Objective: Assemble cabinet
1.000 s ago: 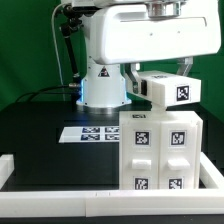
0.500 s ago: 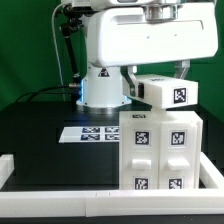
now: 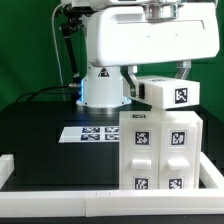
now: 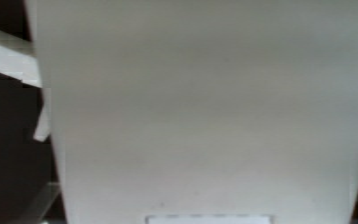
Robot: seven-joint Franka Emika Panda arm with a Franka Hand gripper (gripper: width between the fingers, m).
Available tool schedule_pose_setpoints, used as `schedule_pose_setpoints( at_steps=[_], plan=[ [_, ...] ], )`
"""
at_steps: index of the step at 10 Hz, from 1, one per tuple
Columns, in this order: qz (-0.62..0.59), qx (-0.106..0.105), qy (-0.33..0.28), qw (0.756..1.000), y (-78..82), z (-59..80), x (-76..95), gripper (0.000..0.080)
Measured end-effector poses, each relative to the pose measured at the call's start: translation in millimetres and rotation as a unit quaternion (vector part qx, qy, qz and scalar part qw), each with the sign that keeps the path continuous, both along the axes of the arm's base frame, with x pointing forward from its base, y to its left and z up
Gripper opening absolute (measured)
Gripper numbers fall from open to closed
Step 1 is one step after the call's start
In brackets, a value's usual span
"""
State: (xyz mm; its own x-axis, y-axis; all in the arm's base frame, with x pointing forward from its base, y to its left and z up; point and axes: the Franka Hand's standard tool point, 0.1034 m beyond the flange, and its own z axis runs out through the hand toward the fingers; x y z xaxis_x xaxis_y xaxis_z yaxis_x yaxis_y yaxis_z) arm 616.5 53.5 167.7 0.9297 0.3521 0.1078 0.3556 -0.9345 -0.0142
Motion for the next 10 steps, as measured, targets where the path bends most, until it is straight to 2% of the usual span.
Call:
schedule_pose_setpoints(
  at_steps=[5, 8, 10],
  plan=[
    [-0.014, 0.002, 0.003, 1.0, 3.2, -1.7, -2.0, 0.0544],
    [-0.008, 0.003, -0.009, 1.0, 14.4, -15.8, -12.0, 0.0544],
    [-0.006, 0.003, -0.013, 1.0, 12.0, -16.5, -9.3, 0.0544]
  ],
)
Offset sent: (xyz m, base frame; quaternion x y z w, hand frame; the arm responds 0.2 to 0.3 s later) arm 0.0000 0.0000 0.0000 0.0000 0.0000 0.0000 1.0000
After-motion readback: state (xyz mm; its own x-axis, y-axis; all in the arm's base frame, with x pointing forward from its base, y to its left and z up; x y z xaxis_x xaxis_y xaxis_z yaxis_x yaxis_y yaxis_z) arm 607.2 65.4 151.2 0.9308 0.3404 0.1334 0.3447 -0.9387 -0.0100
